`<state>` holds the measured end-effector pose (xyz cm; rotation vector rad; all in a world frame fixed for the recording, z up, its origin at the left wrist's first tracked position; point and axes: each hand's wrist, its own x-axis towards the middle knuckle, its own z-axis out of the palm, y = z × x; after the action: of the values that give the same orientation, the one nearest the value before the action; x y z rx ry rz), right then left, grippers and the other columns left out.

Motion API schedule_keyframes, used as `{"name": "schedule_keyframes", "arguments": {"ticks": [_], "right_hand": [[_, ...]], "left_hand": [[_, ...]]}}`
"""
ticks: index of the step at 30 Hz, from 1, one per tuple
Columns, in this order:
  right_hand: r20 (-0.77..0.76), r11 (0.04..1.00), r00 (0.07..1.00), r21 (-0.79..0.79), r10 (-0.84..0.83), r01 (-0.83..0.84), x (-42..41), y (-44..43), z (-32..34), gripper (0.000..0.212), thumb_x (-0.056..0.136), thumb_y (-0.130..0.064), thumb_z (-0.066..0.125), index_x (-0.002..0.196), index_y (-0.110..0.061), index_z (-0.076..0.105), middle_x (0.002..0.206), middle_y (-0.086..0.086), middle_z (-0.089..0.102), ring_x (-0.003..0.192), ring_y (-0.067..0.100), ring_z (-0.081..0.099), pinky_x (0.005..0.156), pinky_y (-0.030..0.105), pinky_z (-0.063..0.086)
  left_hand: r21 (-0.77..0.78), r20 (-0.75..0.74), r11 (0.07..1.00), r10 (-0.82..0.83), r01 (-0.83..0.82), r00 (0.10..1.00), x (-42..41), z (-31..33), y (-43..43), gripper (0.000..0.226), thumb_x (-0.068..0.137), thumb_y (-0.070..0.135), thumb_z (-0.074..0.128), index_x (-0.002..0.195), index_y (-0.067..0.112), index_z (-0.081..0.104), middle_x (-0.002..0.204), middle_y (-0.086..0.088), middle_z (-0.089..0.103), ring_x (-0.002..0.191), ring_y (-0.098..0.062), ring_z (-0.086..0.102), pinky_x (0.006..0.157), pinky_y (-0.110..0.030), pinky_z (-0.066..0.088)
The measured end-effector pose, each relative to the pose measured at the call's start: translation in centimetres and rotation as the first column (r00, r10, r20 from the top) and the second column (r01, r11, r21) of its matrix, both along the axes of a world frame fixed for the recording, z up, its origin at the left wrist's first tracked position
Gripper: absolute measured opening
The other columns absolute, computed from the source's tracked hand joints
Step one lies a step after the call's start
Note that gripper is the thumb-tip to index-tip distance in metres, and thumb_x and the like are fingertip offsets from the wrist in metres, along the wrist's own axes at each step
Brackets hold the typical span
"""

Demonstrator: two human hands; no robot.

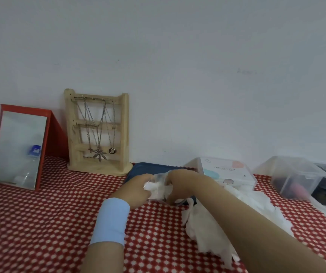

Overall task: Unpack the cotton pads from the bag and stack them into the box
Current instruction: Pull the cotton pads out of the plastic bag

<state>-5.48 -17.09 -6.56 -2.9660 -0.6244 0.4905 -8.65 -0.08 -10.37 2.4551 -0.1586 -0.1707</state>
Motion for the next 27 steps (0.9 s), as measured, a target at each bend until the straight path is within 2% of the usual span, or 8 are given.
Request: {"name": "schedule_keyframes", "arguments": {"ticks": [3, 6, 11, 17, 20, 23, 25, 27], "right_hand": [[0.103, 1.0, 0.995, 0.007, 0.009, -0.01, 0.2, 0.1, -0.1, 0.037, 0.084, -0.034, 0.077, 0.12, -0.024, 0.073, 0.11, -0.006, 0.067, 0.097, 0.016, 0.062, 0.092, 0.03, 0.054], [0.132, 0.987, 0.99, 0.162, -0.041, 0.019, -0.1, -1.4, 0.4, 0.014, 0.085, -0.021, 0.076, 0.097, -0.018, 0.081, 0.098, -0.003, 0.075, 0.087, 0.017, 0.069, 0.076, 0.026, 0.058], [0.132, 0.922, 0.982, 0.379, -0.134, 0.075, -1.7, -5.0, 2.5, 0.004, 0.081, -0.014, 0.077, 0.08, -0.017, 0.079, 0.077, -0.006, 0.074, 0.068, 0.011, 0.071, 0.061, 0.028, 0.063], [0.184, 0.877, 0.952, 0.461, -0.246, 0.137, -4.8, -11.0, 5.8, 0.014, 0.081, -0.013, 0.075, 0.071, -0.023, 0.075, 0.065, -0.011, 0.071, 0.057, 0.008, 0.067, 0.059, 0.03, 0.06], [0.285, 0.901, 0.917, 0.409, -0.278, 0.146, -6.3, -13.5, 6.6, 0.012, 0.081, -0.013, 0.071, 0.074, -0.022, 0.075, 0.071, -0.011, 0.071, 0.068, 0.01, 0.067, 0.06, 0.024, 0.056], [0.213, 0.937, 0.942, 0.29, -0.259, 0.192, -7.1, -14.3, 5.9, 0.013, 0.084, -0.015, 0.07, 0.088, -0.027, 0.073, 0.078, -0.015, 0.067, 0.069, 0.001, 0.06, 0.056, 0.015, 0.044], [0.1, 0.957, 0.971, 0.215, -0.218, 0.193, -7.0, -13.9, 4.3, 0.028, 0.087, -0.02, 0.067, 0.114, -0.031, 0.066, 0.086, -0.018, 0.062, 0.073, -0.002, 0.056, 0.067, 0.016, 0.044], [0.052, 0.972, 0.979, 0.133, -0.199, 0.191, -6.8, -13.4, 3.1, 0.033, 0.092, -0.034, 0.062, 0.124, -0.025, 0.065, 0.097, -0.012, 0.063, 0.089, 0.007, 0.06, 0.081, 0.024, 0.047]], "left_hand": [[0.118, 0.015, 0.993, 0.02, -0.021, 1.0, 0.6, 0.3, -0.6, 0.025, 0.104, 0.013, 0.047, 0.12, 0.013, 0.065, 0.118, -0.006, 0.068, 0.105, -0.023, 0.063, 0.084, -0.027, 0.046], [0.18, 0.018, 0.983, 0.019, -0.022, 1.0, 1.0, 0.2, -1.0, 0.026, 0.104, 0.015, 0.046, 0.114, 0.007, 0.068, 0.113, -0.01, 0.069, 0.103, -0.026, 0.065, 0.078, -0.027, 0.043], [0.242, 0.038, 0.97, -0.041, 0.031, 0.998, 1.3, 0.4, -2.5, 0.011, 0.102, 0.015, 0.053, 0.102, 0.016, 0.063, 0.098, -0.002, 0.065, 0.088, -0.018, 0.06, 0.076, -0.024, 0.044], [0.026, 0.081, 0.996, -0.082, 0.081, 0.993, 0.6, 0.3, -3.6, 0.026, 0.105, 0.025, 0.046, 0.123, 0.029, 0.063, 0.116, 0.01, 0.068, 0.103, -0.01, 0.064, 0.096, -0.03, 0.051], [-0.023, 0.061, 0.995, -0.097, 0.098, 0.993, 0.9, -0.4, -4.2, 0.033, 0.102, 0.042, 0.049, 0.135, 0.044, 0.053, 0.128, 0.018, 0.063, 0.111, -0.004, 0.061, 0.104, -0.032, 0.048], [0.059, -0.019, 0.997, -0.047, 0.048, 0.999, 1.2, -0.5, -4.9, 0.072, 0.093, 0.049, 0.058, 0.153, 0.05, 0.018, 0.152, 0.008, 0.049, 0.137, -0.022, 0.047, 0.121, -0.045, 0.031], [0.192, -0.013, 0.98, -0.053, 0.055, 0.999, 1.2, -0.1, -5.2, 0.087, 0.088, 0.045, 0.061, 0.156, 0.048, 0.007, 0.159, 0.004, 0.04, 0.151, -0.027, 0.028, 0.127, -0.052, 0.005], [0.293, 0.063, 0.95, -0.135, 0.111, 0.989, 0.8, 0.7, -5.5, 0.096, 0.073, 0.053, 0.065, 0.154, 0.054, 0.013, 0.161, 0.007, 0.032, 0.155, -0.026, 0.018, 0.125, -0.058, 0.003]]}}
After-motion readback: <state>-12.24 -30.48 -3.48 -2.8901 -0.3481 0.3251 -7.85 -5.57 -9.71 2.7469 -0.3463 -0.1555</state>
